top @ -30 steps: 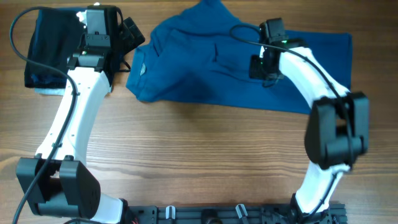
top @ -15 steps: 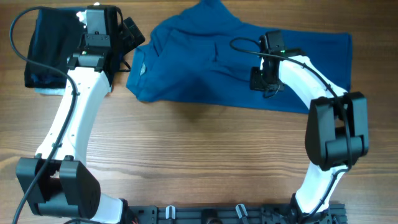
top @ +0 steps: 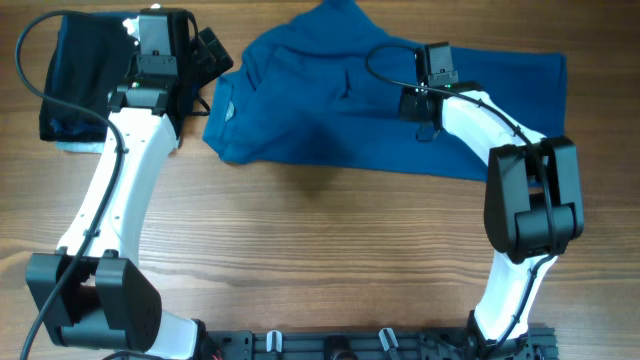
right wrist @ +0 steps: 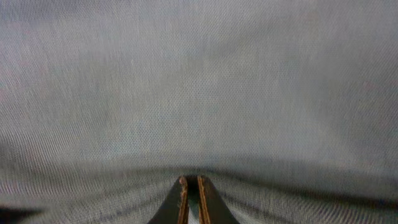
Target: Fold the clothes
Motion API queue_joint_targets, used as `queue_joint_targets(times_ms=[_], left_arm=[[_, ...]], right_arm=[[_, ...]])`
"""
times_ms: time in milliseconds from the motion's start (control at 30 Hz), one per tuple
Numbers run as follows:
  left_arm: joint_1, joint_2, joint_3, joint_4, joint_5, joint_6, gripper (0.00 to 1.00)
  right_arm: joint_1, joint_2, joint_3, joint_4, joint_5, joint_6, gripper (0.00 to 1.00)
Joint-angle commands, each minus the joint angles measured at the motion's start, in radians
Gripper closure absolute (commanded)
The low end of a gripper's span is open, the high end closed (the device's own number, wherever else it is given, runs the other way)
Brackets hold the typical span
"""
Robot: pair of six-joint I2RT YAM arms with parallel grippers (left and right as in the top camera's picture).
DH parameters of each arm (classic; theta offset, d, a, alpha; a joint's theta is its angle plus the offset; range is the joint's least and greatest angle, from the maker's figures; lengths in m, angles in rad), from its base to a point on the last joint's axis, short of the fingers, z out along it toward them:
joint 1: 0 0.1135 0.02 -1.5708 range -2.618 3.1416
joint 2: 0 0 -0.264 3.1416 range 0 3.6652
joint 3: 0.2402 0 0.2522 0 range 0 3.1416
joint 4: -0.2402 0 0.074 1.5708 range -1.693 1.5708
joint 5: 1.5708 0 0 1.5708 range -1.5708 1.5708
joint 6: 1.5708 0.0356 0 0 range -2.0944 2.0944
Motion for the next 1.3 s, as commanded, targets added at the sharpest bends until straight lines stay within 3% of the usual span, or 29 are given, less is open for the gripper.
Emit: queue_joint_targets(times_ms=[0, 100, 200, 300, 333, 400, 433, 500, 867, 1167, 1267], left_arm=[[0.006, 0.010, 0.000, 0.002, 0.002, -0.010, 0.00], [0.006, 0.010, 0.000, 0.003, 0.002, -0.010, 0.00], [0.006, 0.010, 0.000, 0.002, 0.002, -0.010, 0.00], [0.006, 0.010, 0.000, 0.002, 0.002, -0.010, 0.00], [0.006, 0.010, 0.000, 0.002, 0.002, -0.010, 0.00], [0.006, 0.010, 0.000, 0.002, 0.001, -0.010, 0.00], [0.006, 0.010, 0.000, 0.002, 0.002, -0.010, 0.00], [0.006, 0.010, 0.000, 0.002, 0.002, -0.010, 0.00], [0.006, 0.010, 0.000, 0.002, 0.001, -0.010, 0.00], [0.006, 0.010, 0.000, 0.002, 0.002, -0.010, 0.00], [0.006, 0.010, 0.000, 0.002, 0.002, -0.010, 0.00]], right_arm=[[-0.009, 0.021, -0.005, 0.056, 0.078, 0.005, 0.89], [-0.011, 0.022, -0.005, 0.122, 0.152, 0.002, 0.78], [-0.018, -0.002, 0.021, 0.199, 0.151, -0.114, 0.64], [-0.017, -0.103, 0.087, 0.033, 0.129, -0.114, 0.57], [-0.017, -0.147, 0.097, -0.053, 0.102, -0.096, 0.57], [-0.018, -0.220, 0.098, -0.233, 0.043, -0.073, 0.73], [-0.018, -0.227, 0.098, -0.301, 0.037, -0.065, 0.87], [-0.018, -0.216, 0.089, -0.397, 0.035, -0.045, 0.96], [-0.021, -0.037, 0.011, -0.331, 0.036, -0.044, 0.96], [-0.055, -0.002, 0.011, -0.075, 0.085, -0.033, 0.95], [-0.084, -0.002, 0.011, 0.052, 0.093, -0.038, 0.82]])
